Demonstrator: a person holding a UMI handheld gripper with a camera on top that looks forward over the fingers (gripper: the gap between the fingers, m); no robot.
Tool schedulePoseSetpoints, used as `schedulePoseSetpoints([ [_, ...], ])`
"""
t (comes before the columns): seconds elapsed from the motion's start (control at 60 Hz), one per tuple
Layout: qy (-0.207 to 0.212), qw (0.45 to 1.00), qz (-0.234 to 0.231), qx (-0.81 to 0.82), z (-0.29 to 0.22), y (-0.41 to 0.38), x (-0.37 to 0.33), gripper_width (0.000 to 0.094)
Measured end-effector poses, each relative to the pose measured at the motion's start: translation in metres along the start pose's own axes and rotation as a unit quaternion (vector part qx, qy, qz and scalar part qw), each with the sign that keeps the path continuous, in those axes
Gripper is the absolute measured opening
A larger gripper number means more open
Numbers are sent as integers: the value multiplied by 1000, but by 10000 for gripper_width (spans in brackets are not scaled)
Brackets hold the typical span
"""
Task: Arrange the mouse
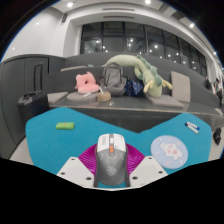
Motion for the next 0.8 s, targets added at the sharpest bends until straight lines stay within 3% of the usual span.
schedulePoseSetpoints([
  [0.1,40,999,18,7,-50,55,7,344],
  [0.2,47,996,74,3,-69,129,43,343],
  [0.333,-21,993,110,36,-19,209,106,356],
  [0.483,-101,990,93,36,52,231,145,360],
  [0.583,-98,990,93,29,62,231,150,411],
  [0.683,-97,990,99,16,64,232,151,515],
  [0.783,-100,984,150,11,51,244,141,880],
  [0.8,-95,983,156,13,47,245,137,868],
])
Point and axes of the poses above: the point between the fingertips, and its own axes, seen from behind it with the camera up: y to the right, z down, x forward, the way the camera looks, the point moved 6 cm from there along -x, backward, against the way the camera looks, and after that the axes turned 10 degrees about z, right-handed, at the moved point
